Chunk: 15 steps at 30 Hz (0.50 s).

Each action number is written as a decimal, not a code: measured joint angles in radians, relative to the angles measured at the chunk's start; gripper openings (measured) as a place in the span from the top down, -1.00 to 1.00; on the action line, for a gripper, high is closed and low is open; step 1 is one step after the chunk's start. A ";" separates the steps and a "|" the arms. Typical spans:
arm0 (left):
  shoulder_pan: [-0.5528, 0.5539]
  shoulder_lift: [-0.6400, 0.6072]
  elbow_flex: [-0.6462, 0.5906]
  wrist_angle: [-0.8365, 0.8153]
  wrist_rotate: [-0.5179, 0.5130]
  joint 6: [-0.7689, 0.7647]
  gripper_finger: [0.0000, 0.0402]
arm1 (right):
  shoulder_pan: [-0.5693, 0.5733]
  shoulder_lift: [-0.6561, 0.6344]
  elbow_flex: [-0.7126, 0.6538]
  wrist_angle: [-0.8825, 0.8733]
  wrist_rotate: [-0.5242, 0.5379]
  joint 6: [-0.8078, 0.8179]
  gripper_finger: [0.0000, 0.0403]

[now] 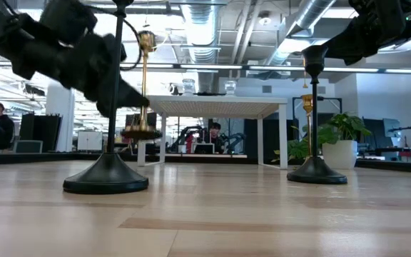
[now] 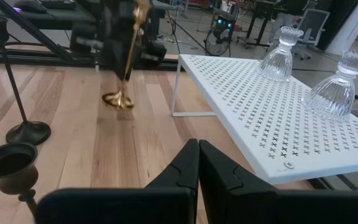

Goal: Pick & Place candle stick holders
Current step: Put the left gold candle holder on the shelf

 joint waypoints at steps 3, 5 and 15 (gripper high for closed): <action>-0.003 -0.062 0.000 -0.002 -0.004 -0.036 0.93 | 0.000 0.000 0.000 0.000 0.000 0.000 1.00; -0.003 -0.093 0.000 -0.002 -0.004 -0.045 0.93 | 0.000 0.000 0.000 0.000 0.000 0.000 1.00; -0.003 -0.112 0.184 -0.154 -0.011 0.046 0.93 | 0.000 0.000 0.000 0.000 0.000 0.000 1.00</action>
